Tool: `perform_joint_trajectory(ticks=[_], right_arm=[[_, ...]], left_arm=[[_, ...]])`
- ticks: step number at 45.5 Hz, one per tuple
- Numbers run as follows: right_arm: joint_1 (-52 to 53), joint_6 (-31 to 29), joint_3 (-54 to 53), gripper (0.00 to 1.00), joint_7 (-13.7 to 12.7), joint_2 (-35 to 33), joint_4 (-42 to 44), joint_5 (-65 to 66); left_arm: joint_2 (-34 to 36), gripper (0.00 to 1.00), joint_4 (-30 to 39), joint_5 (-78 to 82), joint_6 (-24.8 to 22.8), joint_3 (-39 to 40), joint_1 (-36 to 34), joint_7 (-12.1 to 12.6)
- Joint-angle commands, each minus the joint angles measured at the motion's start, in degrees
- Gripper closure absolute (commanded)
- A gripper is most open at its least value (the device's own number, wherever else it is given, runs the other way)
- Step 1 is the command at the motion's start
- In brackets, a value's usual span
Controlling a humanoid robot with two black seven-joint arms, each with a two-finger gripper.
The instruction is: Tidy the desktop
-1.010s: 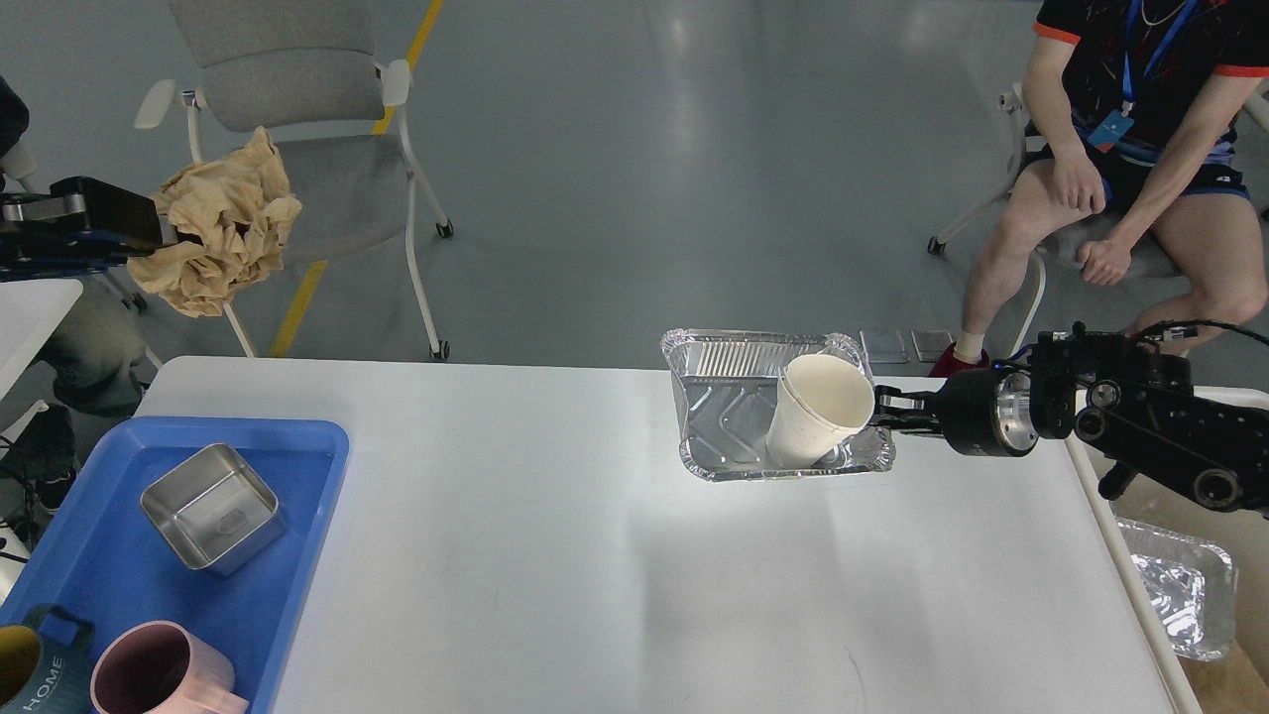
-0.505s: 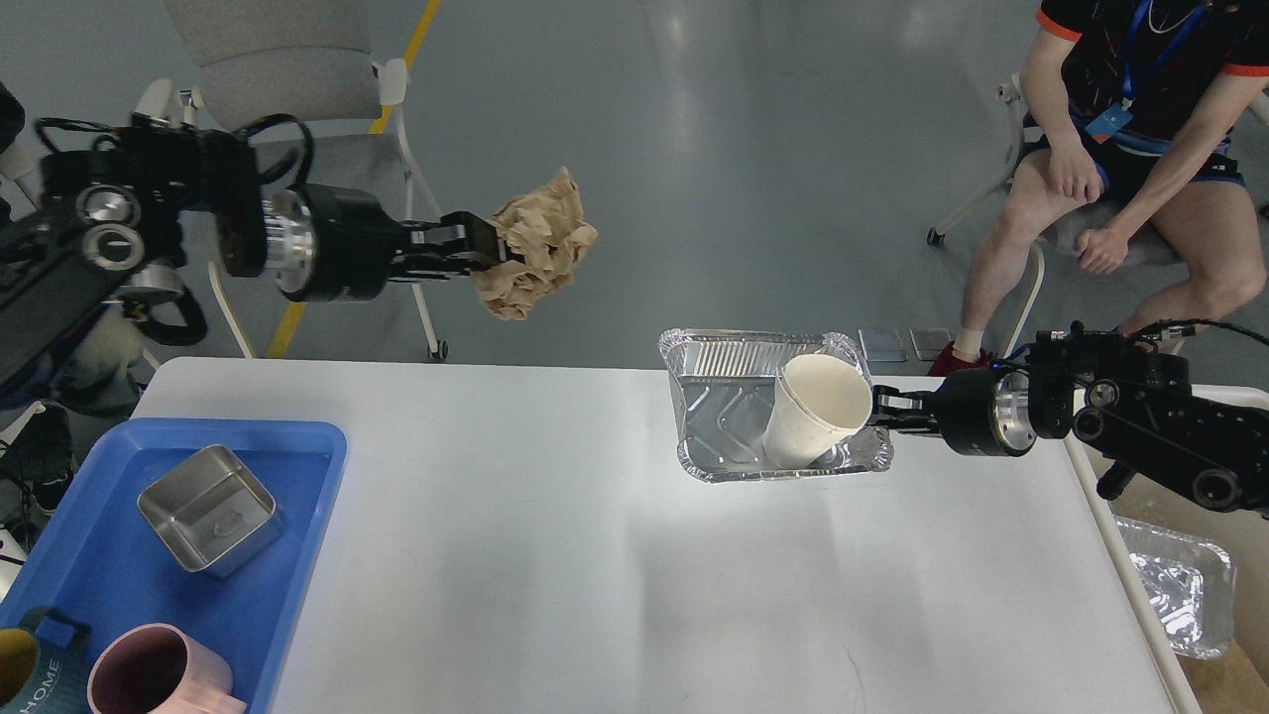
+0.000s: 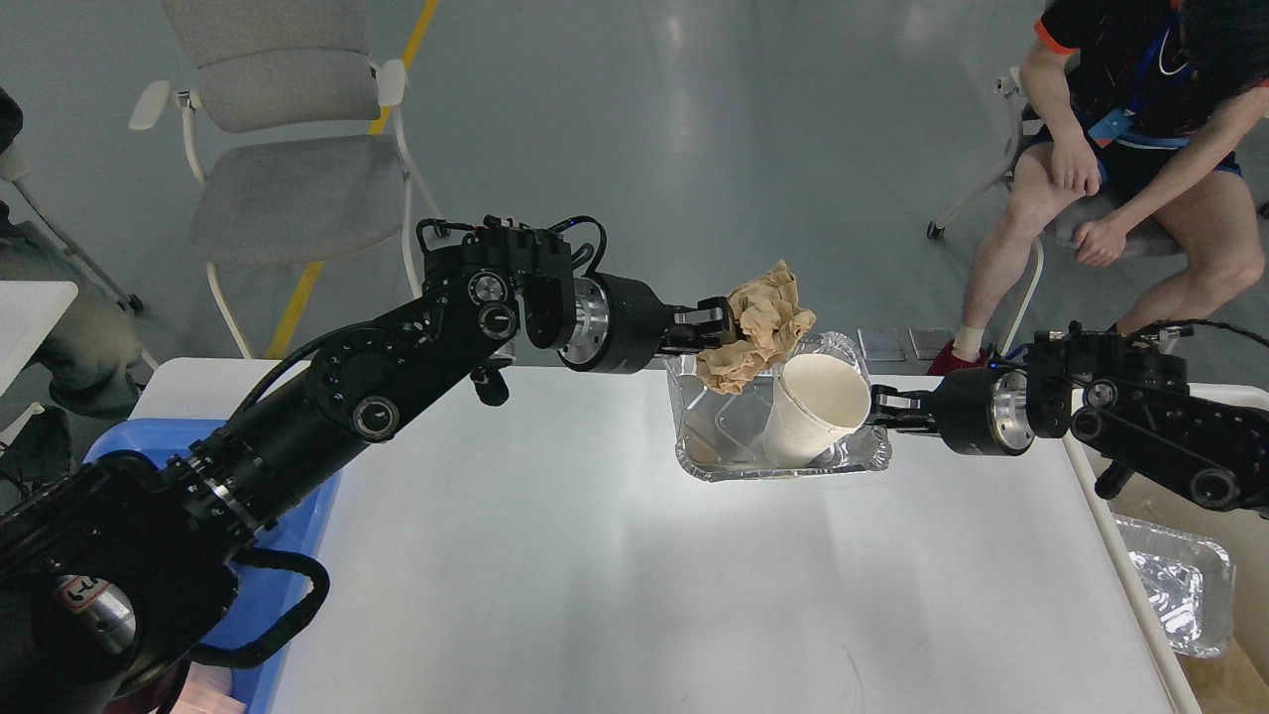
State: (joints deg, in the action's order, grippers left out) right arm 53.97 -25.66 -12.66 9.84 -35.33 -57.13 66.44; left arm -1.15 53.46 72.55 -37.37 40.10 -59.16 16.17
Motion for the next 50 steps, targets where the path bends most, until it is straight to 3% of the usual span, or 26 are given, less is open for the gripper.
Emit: perform_joint_trajectory(ticks=[1, 5, 10, 11, 12, 13, 31, 37, 42, 50], right_arm=[[0.0, 0.0, -0.3, 1.00, 0.1, -0.1, 0.0, 0.0], [-0.2, 0.0, -0.7, 1.00, 0.1, -0.3, 0.0, 0.0], [-0.2, 0.0, -0.7, 1.00, 0.1, -0.3, 0.0, 0.0], [-0.2, 0.0, -0.7, 1.00, 0.1, -0.3, 0.0, 0.0], [-0.2, 0.0, -0.7, 1.00, 0.1, -0.2, 0.0, 0.0], [-0.2, 0.0, -0.7, 1.00, 0.1, -0.2, 0.0, 0.0], [-0.2, 0.0, -0.7, 1.00, 0.1, -0.4, 0.0, 0.0], [-0.4, 0.1, -0.8, 1.00, 0.1, -0.4, 0.0, 0.0], [-0.8, 0.1, -1.0, 1.00, 0.1, -0.5, 0.1, 0.0], [-1.2, 0.1, -2.0, 1.00, 0.1, -0.6, 0.2, 0.0]], left_arm=[[-1.5, 0.98, -1.0, 0.5, 0.5, 0.0, 0.6, 0.3], [-1.6, 0.85, -1.1, 0.5, 2.3, -0.1, 1.2, 0.5], [-1.8, 0.45, -1.2, 0.6, 3.9, -0.1, 1.8, 1.3], [-1.8, 0.45, -1.2, 0.6, 3.9, -0.1, 1.8, 1.3], [-1.8, 0.19, -1.1, 0.4, 4.8, -0.1, 2.5, 1.8], [-1.8, 0.17, -1.1, 0.4, 5.0, -0.1, 2.6, 1.8], [0.3, 0.04, -0.1, -2.8, 5.2, 2.5, 2.7, 0.9], [1.5, 0.04, 0.0, -12.2, 7.2, 11.5, 5.3, 0.9], [3.1, 0.04, 0.7, -15.5, 9.9, 21.3, 11.7, 0.6], [3.1, 0.03, 0.9, -21.7, 9.4, 40.5, 23.3, -0.4]])
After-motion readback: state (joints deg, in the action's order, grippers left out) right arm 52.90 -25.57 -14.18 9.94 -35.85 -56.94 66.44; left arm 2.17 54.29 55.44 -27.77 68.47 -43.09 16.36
